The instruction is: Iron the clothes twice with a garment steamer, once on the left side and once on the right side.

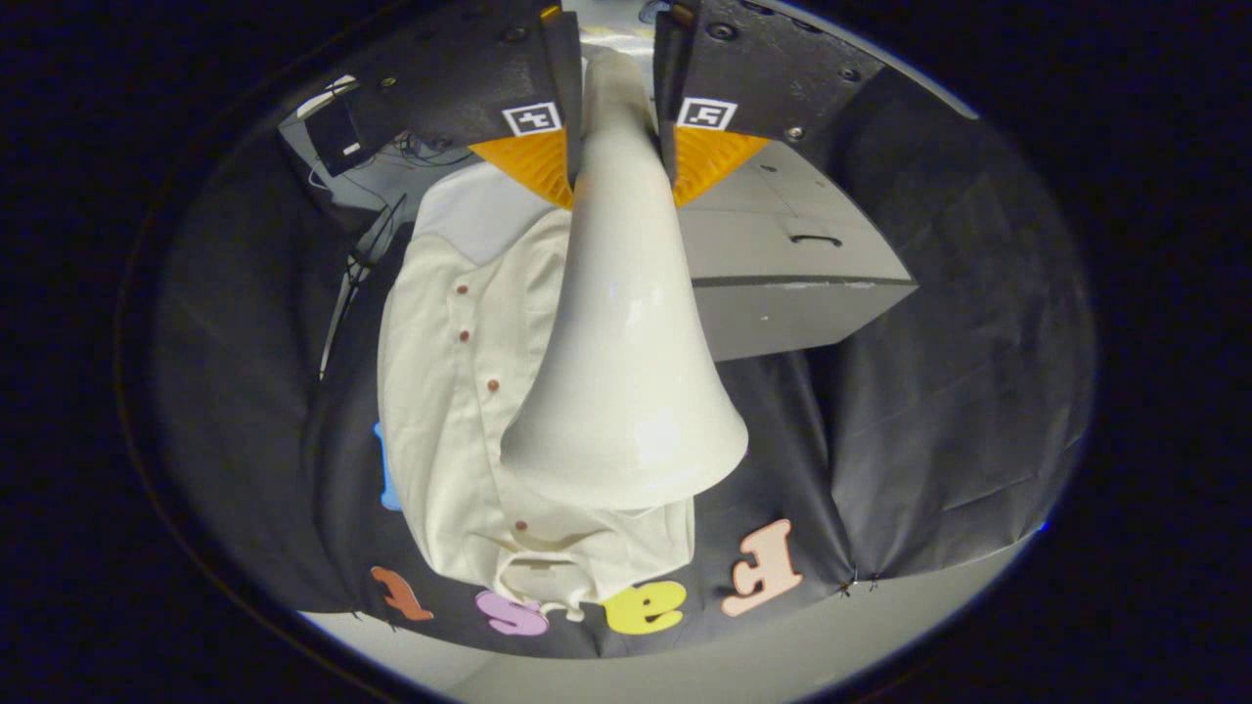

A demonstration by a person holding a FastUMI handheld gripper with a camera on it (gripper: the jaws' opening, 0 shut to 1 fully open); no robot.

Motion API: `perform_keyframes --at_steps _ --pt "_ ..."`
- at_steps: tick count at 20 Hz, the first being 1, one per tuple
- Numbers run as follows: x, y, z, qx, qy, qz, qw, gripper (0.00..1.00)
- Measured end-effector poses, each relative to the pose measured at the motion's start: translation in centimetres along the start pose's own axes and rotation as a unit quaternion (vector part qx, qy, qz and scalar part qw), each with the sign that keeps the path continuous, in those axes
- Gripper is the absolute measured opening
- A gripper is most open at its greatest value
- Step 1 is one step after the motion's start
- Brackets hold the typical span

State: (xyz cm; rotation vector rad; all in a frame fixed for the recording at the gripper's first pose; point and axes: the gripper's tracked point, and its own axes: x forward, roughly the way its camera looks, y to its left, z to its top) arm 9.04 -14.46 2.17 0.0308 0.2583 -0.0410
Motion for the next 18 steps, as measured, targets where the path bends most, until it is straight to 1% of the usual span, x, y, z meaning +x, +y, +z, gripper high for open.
perform_keyframes --at_steps 4,9,10,13,15,18 --pt "-2.9 3.5 2.7 -0.022 -0.049 -0.010 0.999 0.29" --pt "-5.8 7.6 3.7 -0.030 -0.116 -0.033 0.992 0.29" --pt "-6.3 8.3 3.5 -0.028 -0.130 -0.038 0.990 0.29" --pt "-7.1 10.2 1.6 -0.013 -0.138 -0.042 0.989 0.29" --pt "-7.6 10.5 0.9 -0.001 -0.145 -0.050 0.988 0.29" --pt "-7.7 10.7 -0.2 -0.001 -0.151 -0.062 0.987 0.29"
